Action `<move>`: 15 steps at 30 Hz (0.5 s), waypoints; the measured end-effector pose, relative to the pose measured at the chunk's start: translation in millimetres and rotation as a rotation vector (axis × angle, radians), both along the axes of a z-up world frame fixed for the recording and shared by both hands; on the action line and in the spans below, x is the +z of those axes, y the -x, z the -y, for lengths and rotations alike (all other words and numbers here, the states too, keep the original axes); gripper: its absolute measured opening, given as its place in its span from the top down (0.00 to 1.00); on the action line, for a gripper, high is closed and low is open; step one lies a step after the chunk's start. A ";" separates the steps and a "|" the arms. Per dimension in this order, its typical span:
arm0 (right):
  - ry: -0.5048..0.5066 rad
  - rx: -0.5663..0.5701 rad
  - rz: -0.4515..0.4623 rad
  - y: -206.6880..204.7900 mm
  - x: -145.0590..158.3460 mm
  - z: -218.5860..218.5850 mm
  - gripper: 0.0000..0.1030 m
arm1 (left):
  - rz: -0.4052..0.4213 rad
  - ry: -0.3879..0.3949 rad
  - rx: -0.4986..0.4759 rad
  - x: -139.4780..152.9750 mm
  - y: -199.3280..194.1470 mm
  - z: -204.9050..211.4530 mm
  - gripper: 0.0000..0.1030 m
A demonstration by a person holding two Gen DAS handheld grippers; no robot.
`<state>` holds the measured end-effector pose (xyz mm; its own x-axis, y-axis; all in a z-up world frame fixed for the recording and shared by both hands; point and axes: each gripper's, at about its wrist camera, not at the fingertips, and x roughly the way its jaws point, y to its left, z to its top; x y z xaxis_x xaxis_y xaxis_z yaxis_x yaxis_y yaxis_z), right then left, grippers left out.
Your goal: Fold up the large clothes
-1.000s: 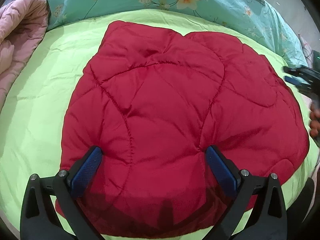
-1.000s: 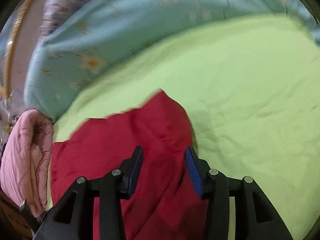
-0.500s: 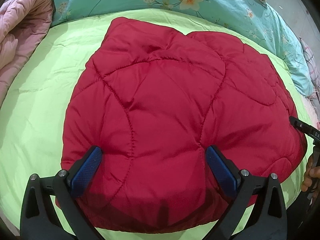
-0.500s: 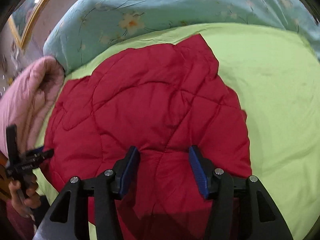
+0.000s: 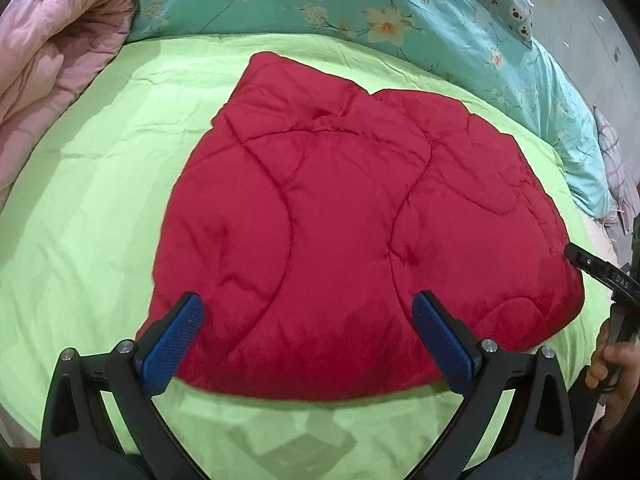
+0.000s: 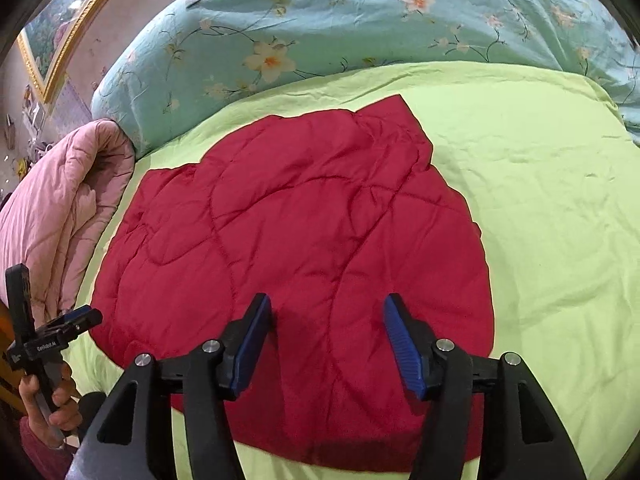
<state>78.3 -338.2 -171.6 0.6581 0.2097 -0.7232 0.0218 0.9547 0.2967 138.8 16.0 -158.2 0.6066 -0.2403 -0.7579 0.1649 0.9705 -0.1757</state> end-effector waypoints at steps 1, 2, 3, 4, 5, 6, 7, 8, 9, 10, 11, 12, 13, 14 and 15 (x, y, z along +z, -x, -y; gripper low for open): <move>-0.003 0.005 0.004 3.1 1.9 -0.9 0.39 | -0.002 0.001 0.001 0.2 1.8 -0.9 0.00; -0.007 0.009 0.007 7.3 4.2 -2.3 0.38 | -0.002 -0.001 0.003 0.0 5.1 -1.7 0.00; -0.009 0.013 0.012 10.5 6.3 -4.3 0.37 | -0.001 -0.004 0.003 -0.1 6.7 -2.2 0.00; -0.011 0.016 0.017 14.0 7.9 -5.3 0.37 | -0.001 -0.010 0.001 -0.7 9.6 -1.6 0.00; -0.011 0.021 0.023 18.4 10.2 -7.4 0.37 | -0.002 -0.012 -0.002 -1.5 12.3 -0.8 0.00; -0.004 0.025 0.028 22.0 12.4 -10.1 0.37 | -0.003 -0.014 -0.006 -1.9 13.1 -0.8 0.00; 0.003 0.029 0.032 24.1 13.9 -12.5 0.37 | -0.005 -0.017 -0.008 -2.5 15.4 0.5 0.00; 0.009 0.036 0.035 27.2 15.2 -15.1 0.37 | -0.005 -0.017 -0.014 -2.9 17.8 1.7 0.00; 0.010 0.043 0.037 30.2 16.3 -17.6 0.37 | -0.004 -0.018 -0.017 -3.0 19.2 2.2 0.00; 0.007 0.046 0.039 32.9 16.9 -18.8 0.36 | -0.002 -0.023 -0.019 -2.8 21.2 4.0 0.00; 0.005 0.051 0.040 35.8 17.4 -20.4 0.35 | 0.000 -0.029 -0.021 -2.6 23.0 5.5 0.00; 0.005 0.054 0.040 38.1 17.6 -21.8 0.35 | 0.002 -0.031 -0.023 -2.5 24.8 6.1 0.00; 0.006 0.057 0.039 39.8 17.5 -22.8 0.35 | 0.004 -0.035 -0.027 -2.3 26.1 7.7 0.00; 0.008 0.057 0.039 41.8 17.1 -24.1 0.34 | 0.004 -0.037 -0.030 -2.2 27.1 8.9 0.00; 0.008 0.060 0.038 43.3 16.6 -25.0 0.34 | 0.004 -0.038 -0.035 -2.3 27.6 9.8 0.00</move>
<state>35.0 -313.2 -155.0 0.6716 0.2440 -0.6996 -0.0465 0.9563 0.2888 111.2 6.2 -160.5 0.6012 -0.2325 -0.7646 0.1992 0.9701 -0.1383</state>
